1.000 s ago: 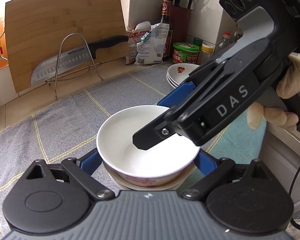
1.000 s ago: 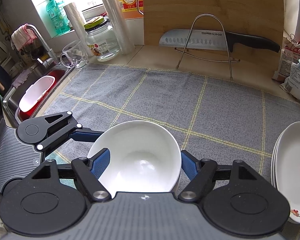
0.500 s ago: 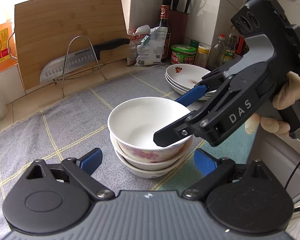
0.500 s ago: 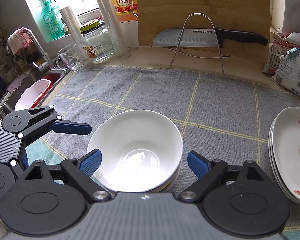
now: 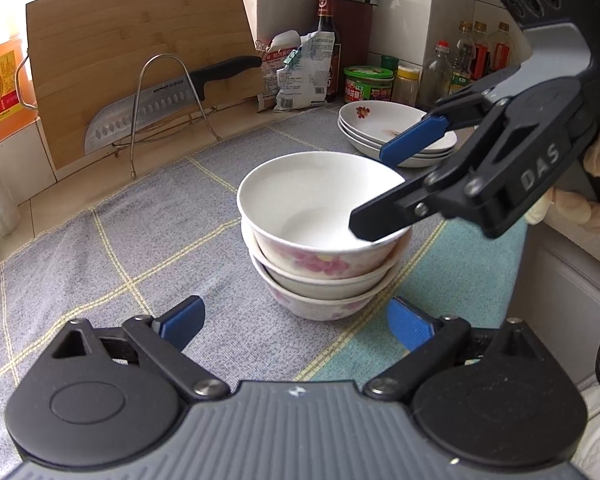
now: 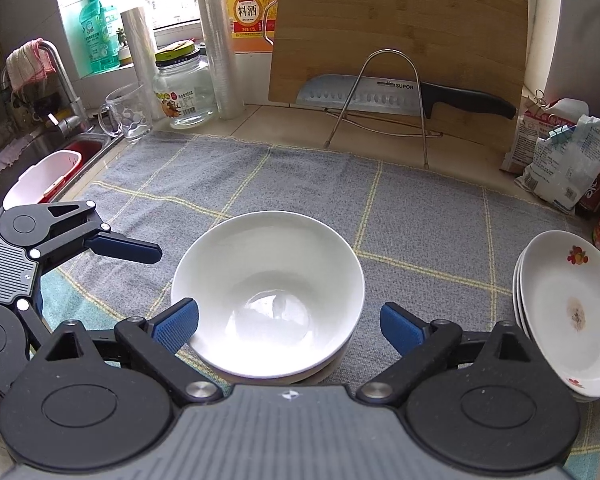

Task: Organize plates and bowls
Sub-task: 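Withdraw the right gripper from the three-bowl stack, then clamp the three-bowl stack from opposite sides with both grippers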

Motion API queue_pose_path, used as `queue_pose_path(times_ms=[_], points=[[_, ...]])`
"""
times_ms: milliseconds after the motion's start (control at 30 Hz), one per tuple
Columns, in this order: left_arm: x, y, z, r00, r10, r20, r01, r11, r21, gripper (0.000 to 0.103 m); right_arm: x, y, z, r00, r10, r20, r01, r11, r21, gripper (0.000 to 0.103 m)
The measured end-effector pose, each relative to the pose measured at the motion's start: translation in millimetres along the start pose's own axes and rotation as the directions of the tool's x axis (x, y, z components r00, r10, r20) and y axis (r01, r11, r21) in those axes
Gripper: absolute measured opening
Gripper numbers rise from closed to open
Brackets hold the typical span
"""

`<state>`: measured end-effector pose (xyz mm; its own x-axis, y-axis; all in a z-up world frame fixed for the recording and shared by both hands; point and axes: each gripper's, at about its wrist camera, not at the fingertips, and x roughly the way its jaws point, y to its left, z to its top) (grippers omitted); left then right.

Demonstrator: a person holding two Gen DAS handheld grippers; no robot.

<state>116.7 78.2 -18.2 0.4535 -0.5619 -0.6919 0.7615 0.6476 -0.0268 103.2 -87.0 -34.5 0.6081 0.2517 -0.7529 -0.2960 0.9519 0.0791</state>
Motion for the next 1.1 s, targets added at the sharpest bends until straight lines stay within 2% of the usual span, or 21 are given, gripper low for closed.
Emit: queue_pose_path(times_ms=[133, 233, 467, 667, 833, 1100], points=[[11.4, 6.6, -5.5, 0.999, -0.018, -0.028, 0.018, 1.0, 0.016, 0.098, -18.6, -3.4, -3.8, 0.999, 0.006, 0.054, -0.007, 1.0, 0.012, 0.103], [21.9, 7.1, -7.0, 0.998, -0.033, -0.057, 0.035, 0.999, 0.041, 0.098, -26.9, -6.3, -11.6, 0.998, 0.019, 0.058, -0.02, 1.0, 0.022, 0.103], [44.1, 11.6, -6.5, 0.992, -0.064, -0.109, 0.073, 0.994, 0.079, 0.098, -7.2, -11.3, -40.6, 0.999, -0.012, -0.04, 0.013, 0.999, 0.038, 0.103], [53.0, 12.2, -7.9, 0.989, -0.062, -0.135, 0.077, 0.991, 0.112, 0.099, 32.4, -21.7, -61.2, 0.986, -0.081, -0.146, 0.085, 0.996, 0.023, 0.103], [55.3, 11.5, -9.2, 0.99, -0.063, -0.129, 0.079, 0.99, 0.115, 0.102, 47.6, -24.2, -66.1, 0.982, -0.088, -0.17, 0.088, 0.996, -0.004, 0.103], [56.1, 14.7, -11.9, 0.992, -0.08, -0.101, 0.093, 0.987, 0.128, 0.103, 51.3, -22.7, -64.3, 0.983, -0.099, -0.155, 0.09, 0.994, -0.067, 0.103]])
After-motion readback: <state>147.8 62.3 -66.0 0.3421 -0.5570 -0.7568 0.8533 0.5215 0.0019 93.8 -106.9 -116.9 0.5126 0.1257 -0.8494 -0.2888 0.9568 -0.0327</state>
